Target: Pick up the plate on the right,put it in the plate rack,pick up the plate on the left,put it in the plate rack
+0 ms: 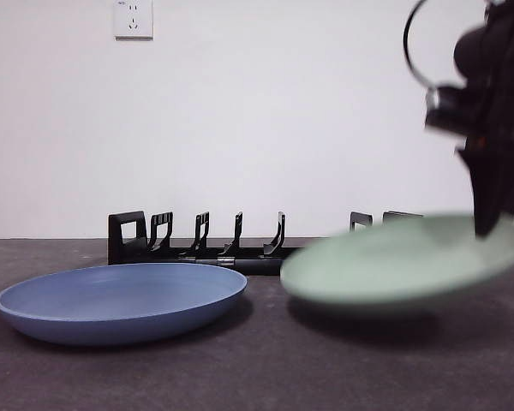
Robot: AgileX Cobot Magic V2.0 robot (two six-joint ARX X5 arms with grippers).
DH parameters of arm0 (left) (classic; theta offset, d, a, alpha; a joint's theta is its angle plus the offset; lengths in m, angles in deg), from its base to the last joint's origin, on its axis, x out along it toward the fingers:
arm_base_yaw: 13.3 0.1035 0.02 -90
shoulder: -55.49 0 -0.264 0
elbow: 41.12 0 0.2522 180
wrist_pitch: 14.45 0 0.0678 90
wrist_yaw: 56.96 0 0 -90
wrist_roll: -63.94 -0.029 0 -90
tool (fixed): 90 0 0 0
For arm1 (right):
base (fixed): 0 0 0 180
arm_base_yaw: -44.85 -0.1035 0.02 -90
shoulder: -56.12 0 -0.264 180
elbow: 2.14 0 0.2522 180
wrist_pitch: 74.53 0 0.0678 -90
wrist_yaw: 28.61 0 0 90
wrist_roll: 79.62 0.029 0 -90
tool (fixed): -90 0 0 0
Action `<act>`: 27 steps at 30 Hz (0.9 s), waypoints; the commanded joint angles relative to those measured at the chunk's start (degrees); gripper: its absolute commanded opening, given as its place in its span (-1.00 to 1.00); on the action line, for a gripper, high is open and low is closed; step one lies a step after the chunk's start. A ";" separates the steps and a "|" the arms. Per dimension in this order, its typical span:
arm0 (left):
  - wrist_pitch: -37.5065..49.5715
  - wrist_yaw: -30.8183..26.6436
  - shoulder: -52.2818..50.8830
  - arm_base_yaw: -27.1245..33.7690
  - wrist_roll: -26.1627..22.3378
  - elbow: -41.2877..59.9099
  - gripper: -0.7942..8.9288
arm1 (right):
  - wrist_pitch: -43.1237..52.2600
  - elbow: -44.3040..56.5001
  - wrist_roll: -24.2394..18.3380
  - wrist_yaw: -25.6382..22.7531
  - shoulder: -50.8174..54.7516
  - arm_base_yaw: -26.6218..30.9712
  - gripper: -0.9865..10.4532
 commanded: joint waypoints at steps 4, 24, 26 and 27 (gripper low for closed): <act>2.51 -6.51 3.06 -8.85 -15.32 -0.15 0.54 | -8.41 -9.97 -1.14 3.32 3.80 -0.04 -0.86; 19.80 -49.27 19.58 -35.74 -38.12 -0.15 0.51 | -22.29 -29.86 1.57 10.60 4.92 -5.51 -0.86; 20.04 -49.40 19.85 -35.82 -38.29 -0.15 0.51 | -22.29 -29.86 1.57 10.49 4.90 -7.26 -0.86; 20.13 -49.42 19.85 -35.82 -38.29 -0.15 0.48 | -22.29 -29.86 1.60 10.47 4.90 -7.91 -0.86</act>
